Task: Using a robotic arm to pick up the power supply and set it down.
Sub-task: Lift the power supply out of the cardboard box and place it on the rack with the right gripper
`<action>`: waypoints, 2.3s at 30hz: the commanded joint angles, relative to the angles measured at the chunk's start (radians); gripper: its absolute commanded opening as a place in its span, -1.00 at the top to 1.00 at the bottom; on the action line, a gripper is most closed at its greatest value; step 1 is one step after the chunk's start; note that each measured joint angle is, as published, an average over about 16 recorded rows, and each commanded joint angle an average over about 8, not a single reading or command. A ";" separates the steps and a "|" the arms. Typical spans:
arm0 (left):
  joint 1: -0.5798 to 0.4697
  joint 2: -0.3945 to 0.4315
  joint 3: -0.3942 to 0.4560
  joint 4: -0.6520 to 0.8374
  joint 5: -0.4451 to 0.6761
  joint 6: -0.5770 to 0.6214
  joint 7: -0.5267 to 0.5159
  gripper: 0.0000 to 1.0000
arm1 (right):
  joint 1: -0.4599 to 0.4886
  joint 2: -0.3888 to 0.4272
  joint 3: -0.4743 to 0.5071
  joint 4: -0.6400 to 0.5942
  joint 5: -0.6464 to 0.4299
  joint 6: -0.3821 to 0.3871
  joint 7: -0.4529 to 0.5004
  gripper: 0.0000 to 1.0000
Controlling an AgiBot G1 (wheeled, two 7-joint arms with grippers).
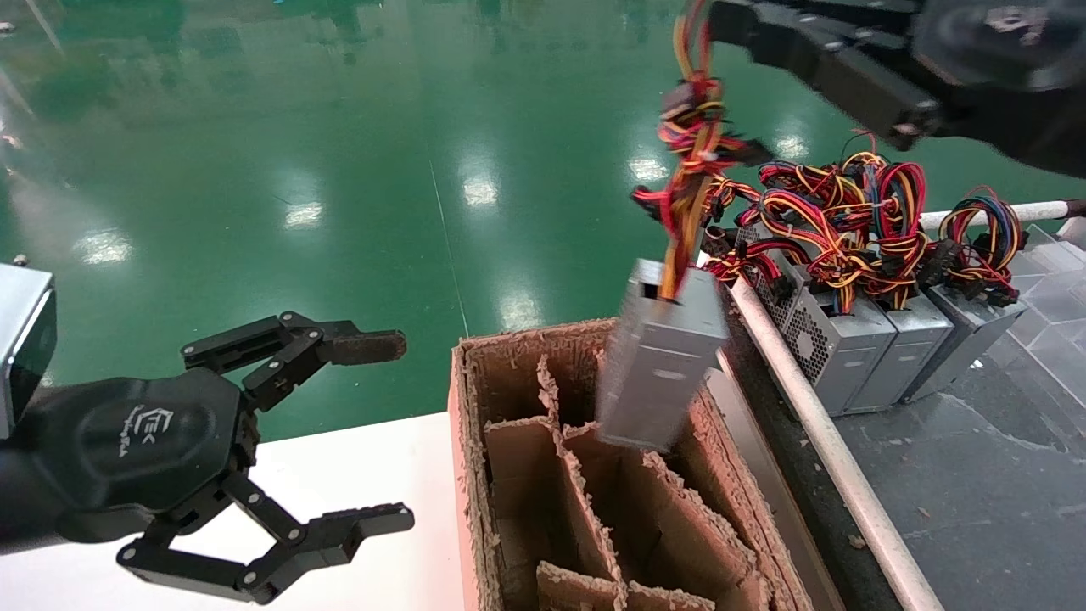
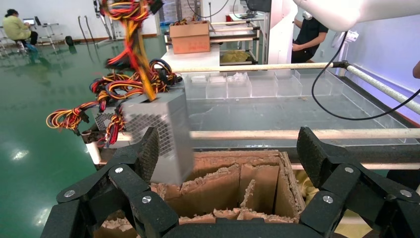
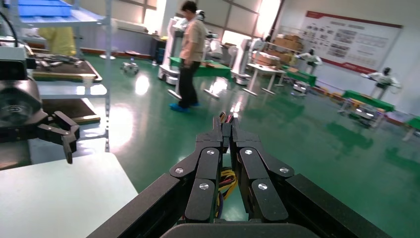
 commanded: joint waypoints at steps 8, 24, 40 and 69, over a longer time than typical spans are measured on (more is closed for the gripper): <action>0.000 0.000 0.000 0.000 0.000 0.000 0.000 -1.00 | -0.090 0.146 0.063 0.099 0.046 0.041 0.043 1.00; 0.000 0.000 0.000 0.000 0.000 0.000 0.000 -1.00 | -0.280 0.349 0.188 0.024 0.153 0.020 -0.031 1.00; 0.000 0.000 0.000 0.000 0.000 0.000 0.000 -1.00 | -0.406 0.461 0.263 -0.117 0.207 -0.047 -0.149 1.00; 0.000 0.000 0.000 0.000 0.000 0.000 0.000 -1.00 | -0.311 0.358 0.180 -0.216 0.080 0.011 -0.179 1.00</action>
